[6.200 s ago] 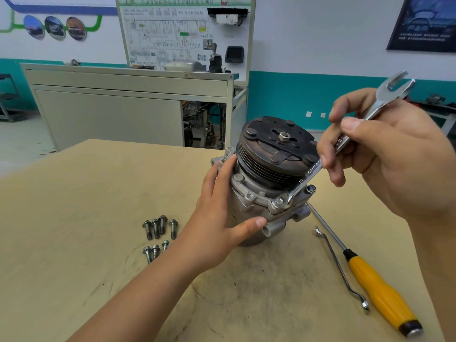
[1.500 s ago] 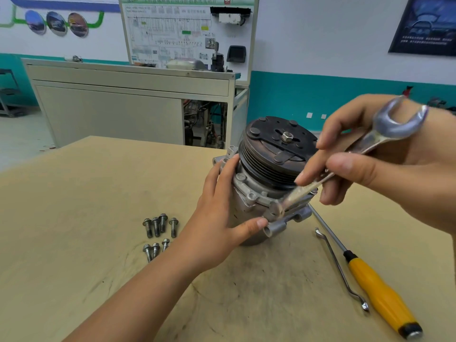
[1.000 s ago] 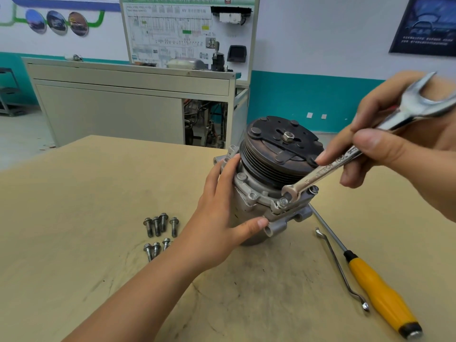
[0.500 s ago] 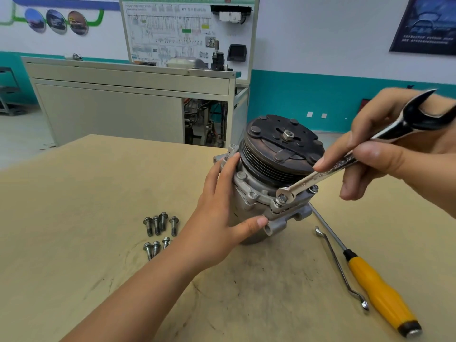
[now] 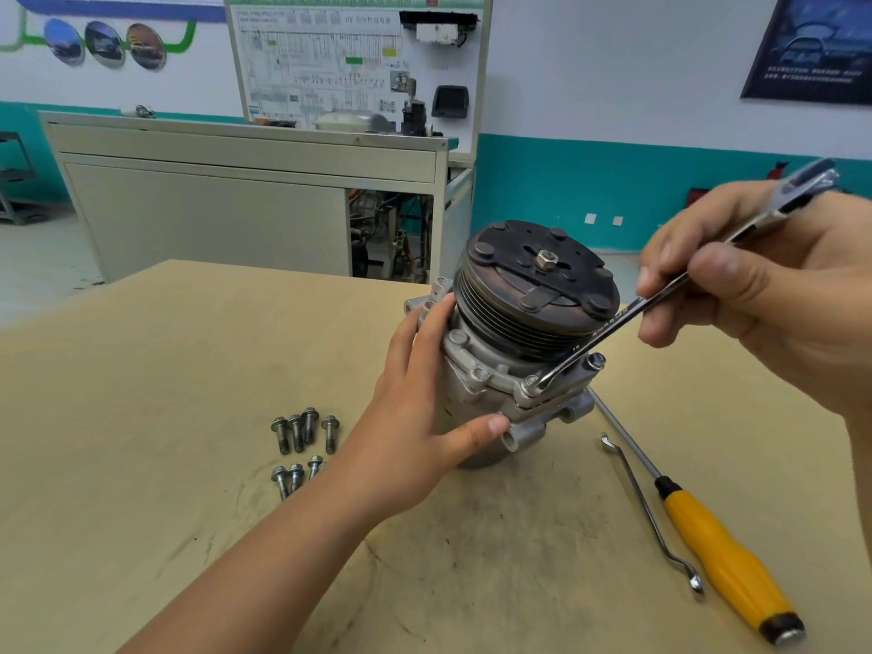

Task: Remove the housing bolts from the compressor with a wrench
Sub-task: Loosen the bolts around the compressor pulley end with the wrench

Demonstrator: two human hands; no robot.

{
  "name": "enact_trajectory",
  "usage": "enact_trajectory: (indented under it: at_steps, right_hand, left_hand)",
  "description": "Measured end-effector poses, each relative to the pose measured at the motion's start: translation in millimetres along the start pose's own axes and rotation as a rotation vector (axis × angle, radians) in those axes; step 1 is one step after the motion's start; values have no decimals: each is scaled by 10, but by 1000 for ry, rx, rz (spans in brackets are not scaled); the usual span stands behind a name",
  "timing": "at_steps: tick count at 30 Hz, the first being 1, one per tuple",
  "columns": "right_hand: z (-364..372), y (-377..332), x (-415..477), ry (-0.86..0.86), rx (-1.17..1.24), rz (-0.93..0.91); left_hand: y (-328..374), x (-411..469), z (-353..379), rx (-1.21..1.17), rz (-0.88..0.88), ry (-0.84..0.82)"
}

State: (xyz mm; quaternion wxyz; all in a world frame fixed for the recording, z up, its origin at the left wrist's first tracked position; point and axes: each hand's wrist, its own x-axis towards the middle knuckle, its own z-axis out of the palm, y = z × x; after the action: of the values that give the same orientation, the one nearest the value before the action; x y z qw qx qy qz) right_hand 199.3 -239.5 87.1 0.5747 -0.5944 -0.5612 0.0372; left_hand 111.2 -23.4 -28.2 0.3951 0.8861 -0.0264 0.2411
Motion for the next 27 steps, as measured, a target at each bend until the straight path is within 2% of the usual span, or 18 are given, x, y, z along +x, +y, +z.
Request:
enact_trajectory:
  at_steps: [8, 14, 22, 27]
  right_hand:
    - [53, 1, 2, 36, -33, 13]
    - [181, -69, 13, 86, -231, 49]
    - [458, -106, 44, 277, -461, 12]
    - [602, -147, 53, 249, -393, -59]
  left_hand:
    - [9, -7, -1, -1, 2, -1]
    - [8, -1, 0, 5, 11, 1]
    - [-28, 4, 12, 12, 21, -4]
    - [-40, -3, 16, 16, 29, -2]
